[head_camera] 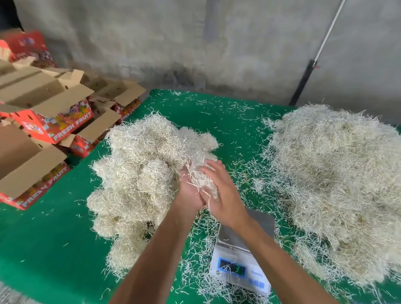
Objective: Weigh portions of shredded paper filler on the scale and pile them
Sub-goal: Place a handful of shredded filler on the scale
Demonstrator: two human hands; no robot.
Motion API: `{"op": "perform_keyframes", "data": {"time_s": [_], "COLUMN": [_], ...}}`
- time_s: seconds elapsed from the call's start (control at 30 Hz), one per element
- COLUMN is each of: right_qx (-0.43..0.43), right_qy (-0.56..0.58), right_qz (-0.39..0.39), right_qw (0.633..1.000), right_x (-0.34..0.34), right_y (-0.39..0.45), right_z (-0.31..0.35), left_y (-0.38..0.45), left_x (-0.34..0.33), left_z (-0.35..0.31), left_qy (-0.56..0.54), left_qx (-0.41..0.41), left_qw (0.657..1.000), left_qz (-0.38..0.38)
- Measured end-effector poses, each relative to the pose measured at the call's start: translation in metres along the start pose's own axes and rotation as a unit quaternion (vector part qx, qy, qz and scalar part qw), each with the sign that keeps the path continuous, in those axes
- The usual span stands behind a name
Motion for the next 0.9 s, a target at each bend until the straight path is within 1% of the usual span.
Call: {"op": "perform_keyframes", "data": {"time_s": [0.03, 0.07, 0.1, 0.13, 0.17, 0.2, 0.23, 0.27, 0.33, 0.37, 0.43, 0.47, 0.53, 0.57, 0.63, 0.67, 0.73, 0.8, 0.9], "right_qx": [0.022, 0.028, 0.011, -0.025, -0.073, -0.114, -0.148, -0.182, -0.264, -0.3, -0.355, -0.374, -0.386, -0.386, -0.381, -0.372, -0.347, -0.338, -0.331], "right_qy": [-0.004, -0.007, -0.01, -0.028, -0.071, -0.126, -0.166, -0.178, -0.137, -0.122, -0.094, -0.043, 0.066, 0.075, 0.02, -0.025, -0.098, -0.1, -0.085], "right_qz": [0.005, 0.009, 0.014, 0.017, 0.022, 0.037, 0.059, 0.075, 0.084, 0.082, 0.084, 0.098, 0.152, 0.178, 0.211, 0.205, 0.165, 0.145, 0.123], "right_qw": [1.0, 1.0, 1.0, 0.999, 0.995, 0.985, 0.973, 0.964, 0.951, 0.943, 0.926, 0.921, 0.907, 0.902, 0.9, 0.905, 0.918, 0.925, 0.932], "right_x": [-0.008, -0.013, -0.015, -0.014, -0.013, -0.015, -0.019, -0.024, -0.032, -0.035, -0.043, -0.051, -0.07, -0.076, -0.077, -0.073, -0.06, -0.049, -0.03], "right_y": [-0.001, -0.001, -0.002, -0.002, -0.002, -0.001, 0.001, 0.002, 0.002, 0.003, 0.01, 0.015, 0.024, 0.029, 0.026, 0.022, 0.012, -0.003, -0.024], "right_z": [0.002, -0.002, -0.009, -0.019, -0.031, -0.042, -0.05, -0.059, -0.076, -0.083, -0.092, -0.093, -0.087, -0.086, -0.089, -0.094, -0.104, -0.115, -0.135], "left_y": [0.0, -0.007, 0.005, -0.001, -0.007, -0.01, -0.007, -0.005, 0.003, 0.006, 0.013, 0.013, 0.016, 0.015, 0.013, 0.012, 0.01, 0.011, 0.018], "left_x": [0.005, 0.005, 0.01, 0.005, 0.002, 0.0, 0.005, 0.007, 0.026, 0.043, 0.078, 0.094, 0.122, 0.131, 0.139, 0.138, 0.124, 0.103, 0.065], "left_z": [0.004, 0.008, 0.025, 0.031, 0.035, 0.037, 0.045, 0.055, 0.074, 0.079, 0.079, 0.077, 0.072, 0.07, 0.066, 0.066, 0.065, 0.067, 0.075], "left_qy": [0.046, 0.08, 0.114, 0.097, 0.104, 0.078, 0.016, -0.033, -0.023, 0.018, 0.015, 0.004, -0.018, -0.021, -0.011, 0.005, 0.06, 0.102, 0.144], "left_qx": [0.007, 0.018, 0.055, 0.102, 0.1, 0.093, 0.105, 0.13, 0.146, 0.141, 0.122, 0.115, 0.094, 0.083, 0.076, 0.081, 0.095, 0.098, 0.094], "left_qw": [0.999, 0.996, 0.99, 0.985, 0.98, 0.977, 0.983, 0.981, 0.985, 0.989, 0.992, 0.992, 0.989, 0.988, 0.988, 0.99, 0.992, 0.99, 0.985], "left_qz": [-0.002, 0.027, 0.066, 0.096, 0.141, 0.177, 0.15, 0.14, 0.089, 0.048, -0.029, -0.06, -0.112, -0.127, -0.131, -0.116, -0.059, -0.009, 0.021]}}
Point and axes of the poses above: each hand's wrist, its own y-axis towards the middle knuckle, its own x-axis out of the back of the hand, z = x × y, the point moved 6 cm from there along y, towards the middle knuckle, and after that the axes turned 3 degrees about z, right-handed, at the moved point
